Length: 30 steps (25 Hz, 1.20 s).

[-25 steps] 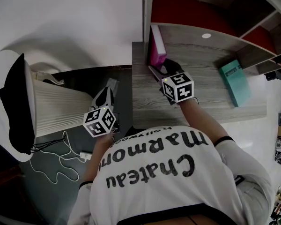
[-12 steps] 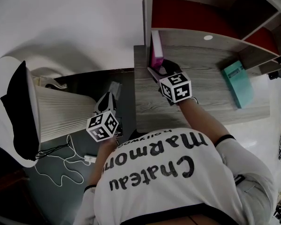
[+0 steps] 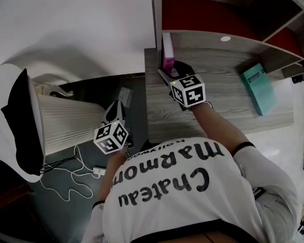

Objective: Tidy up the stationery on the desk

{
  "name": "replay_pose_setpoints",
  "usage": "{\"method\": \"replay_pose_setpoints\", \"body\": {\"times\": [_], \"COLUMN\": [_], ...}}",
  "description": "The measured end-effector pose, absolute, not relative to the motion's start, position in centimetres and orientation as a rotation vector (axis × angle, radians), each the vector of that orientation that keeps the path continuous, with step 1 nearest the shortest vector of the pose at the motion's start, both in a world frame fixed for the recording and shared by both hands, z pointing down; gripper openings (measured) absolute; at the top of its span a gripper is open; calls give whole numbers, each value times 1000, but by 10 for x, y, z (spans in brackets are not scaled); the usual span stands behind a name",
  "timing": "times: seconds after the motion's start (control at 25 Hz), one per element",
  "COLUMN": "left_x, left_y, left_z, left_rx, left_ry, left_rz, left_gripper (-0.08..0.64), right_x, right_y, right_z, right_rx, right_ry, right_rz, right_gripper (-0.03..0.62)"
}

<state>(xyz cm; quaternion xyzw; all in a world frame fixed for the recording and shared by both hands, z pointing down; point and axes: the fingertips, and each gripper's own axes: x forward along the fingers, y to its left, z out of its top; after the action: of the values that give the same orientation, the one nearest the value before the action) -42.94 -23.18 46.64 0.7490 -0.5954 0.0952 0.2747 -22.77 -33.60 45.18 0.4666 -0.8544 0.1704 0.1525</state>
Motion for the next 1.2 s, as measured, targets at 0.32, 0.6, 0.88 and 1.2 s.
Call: {"method": "replay_pose_setpoints", "body": {"times": [0.32, 0.6, 0.88, 1.2], "left_x": [-430, -428, -415, -334], "left_y": [-231, -227, -216, -200], "left_z": [465, 465, 460, 455], "left_rx": [2009, 1995, 1988, 2001], "left_ry": [-1613, -1617, -1650, -1617], "left_rz": [254, 250, 263, 297], "left_gripper": [21, 21, 21, 21], "right_x": [-231, -231, -226, -118], "right_y": [-342, -338, -310, -258], "right_z": [452, 453, 460, 487], "right_rx": [1354, 1308, 1206, 1257], "right_ry": [-2440, -2496, -2532, -2446], "right_rz": [502, 632, 662, 828], "right_gripper": [233, 271, 290, 304]}}
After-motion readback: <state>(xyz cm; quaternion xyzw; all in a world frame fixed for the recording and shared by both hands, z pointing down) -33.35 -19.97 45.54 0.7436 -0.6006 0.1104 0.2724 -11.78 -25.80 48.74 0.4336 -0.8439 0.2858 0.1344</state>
